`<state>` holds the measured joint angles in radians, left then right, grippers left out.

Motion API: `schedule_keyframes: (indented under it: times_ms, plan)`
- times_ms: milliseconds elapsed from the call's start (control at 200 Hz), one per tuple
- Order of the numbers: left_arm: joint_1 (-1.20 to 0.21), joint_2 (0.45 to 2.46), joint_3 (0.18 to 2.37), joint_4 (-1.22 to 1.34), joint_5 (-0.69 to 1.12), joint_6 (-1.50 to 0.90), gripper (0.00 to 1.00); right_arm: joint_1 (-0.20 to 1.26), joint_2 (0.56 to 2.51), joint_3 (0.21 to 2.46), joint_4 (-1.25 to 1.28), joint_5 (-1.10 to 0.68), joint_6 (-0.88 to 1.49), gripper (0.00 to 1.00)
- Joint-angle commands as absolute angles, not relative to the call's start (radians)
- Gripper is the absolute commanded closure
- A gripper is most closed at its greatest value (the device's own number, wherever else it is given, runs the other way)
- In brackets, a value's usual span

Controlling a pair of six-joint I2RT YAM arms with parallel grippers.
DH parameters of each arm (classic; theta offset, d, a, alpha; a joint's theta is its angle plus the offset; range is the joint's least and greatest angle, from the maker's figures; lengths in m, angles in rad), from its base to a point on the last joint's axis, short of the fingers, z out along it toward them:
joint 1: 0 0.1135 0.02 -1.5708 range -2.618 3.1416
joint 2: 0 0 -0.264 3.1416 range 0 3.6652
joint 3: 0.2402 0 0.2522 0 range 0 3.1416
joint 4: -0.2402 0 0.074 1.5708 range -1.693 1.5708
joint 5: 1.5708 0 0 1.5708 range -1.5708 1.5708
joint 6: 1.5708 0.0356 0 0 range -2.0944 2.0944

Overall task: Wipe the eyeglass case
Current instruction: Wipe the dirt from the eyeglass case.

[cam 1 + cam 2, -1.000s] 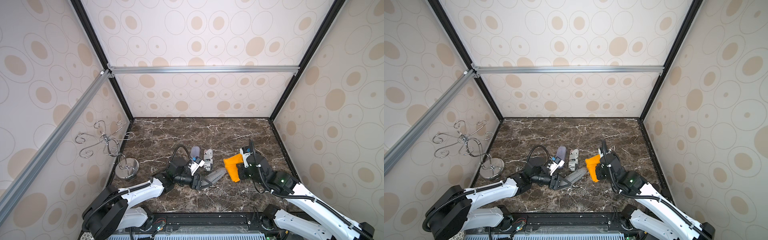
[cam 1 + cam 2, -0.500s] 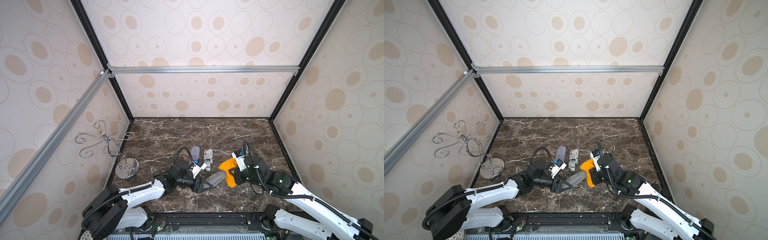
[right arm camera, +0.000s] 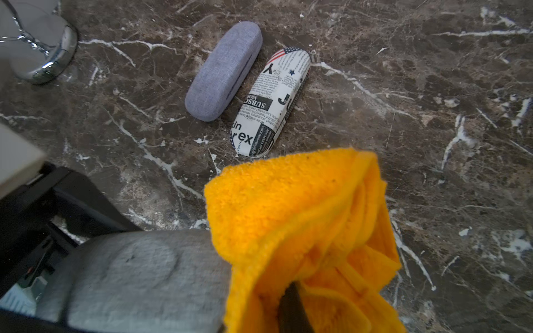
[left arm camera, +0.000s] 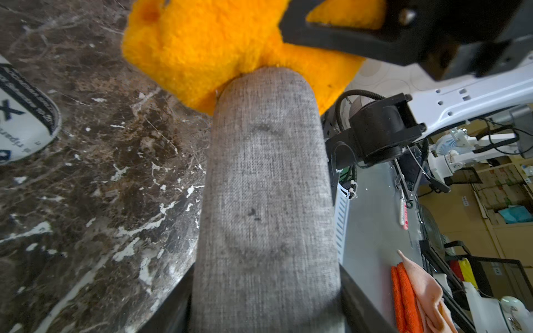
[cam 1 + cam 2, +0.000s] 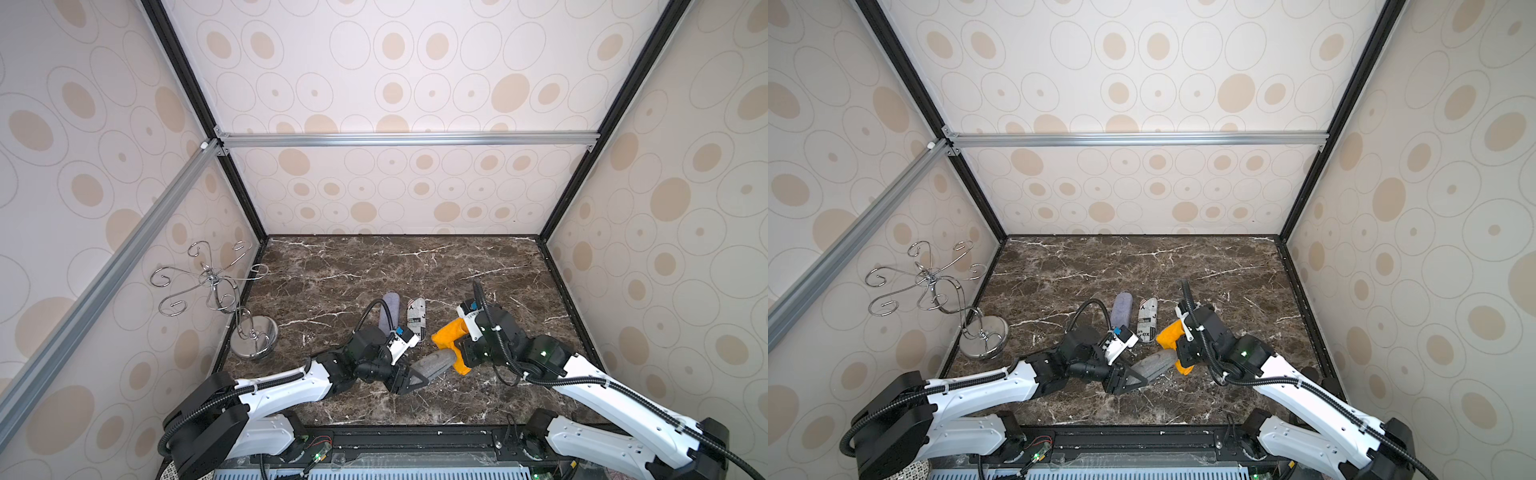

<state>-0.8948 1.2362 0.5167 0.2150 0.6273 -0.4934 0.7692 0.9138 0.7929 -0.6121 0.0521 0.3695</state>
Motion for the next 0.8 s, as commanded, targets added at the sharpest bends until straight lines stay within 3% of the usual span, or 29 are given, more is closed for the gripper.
schedule_keyframes:
  times_ms: [0,335,455,585,795]
  plan:
    - [-0.897,1.256,0.577,0.215,0.545,-0.470,0.66,0.772,0.865,0.818,-0.691,-0.028,0.363,1.00]
    - [-0.955,1.233,0.588,0.228,0.605,-0.388,0.65,0.766,0.933,0.837,-0.698,0.040,0.353,1.00]
    - [-1.001,1.202,0.581,0.221,0.570,-0.350,0.64,0.722,1.002,0.838,-0.644,-0.022,0.344,1.00]
    - [-1.046,1.190,0.583,0.193,0.476,-0.305,0.64,0.711,1.057,0.863,-0.638,-0.080,0.331,1.00]
    - [-1.151,1.228,0.609,0.131,0.152,-0.214,0.64,0.692,1.028,0.902,-0.699,-0.117,0.301,1.00]
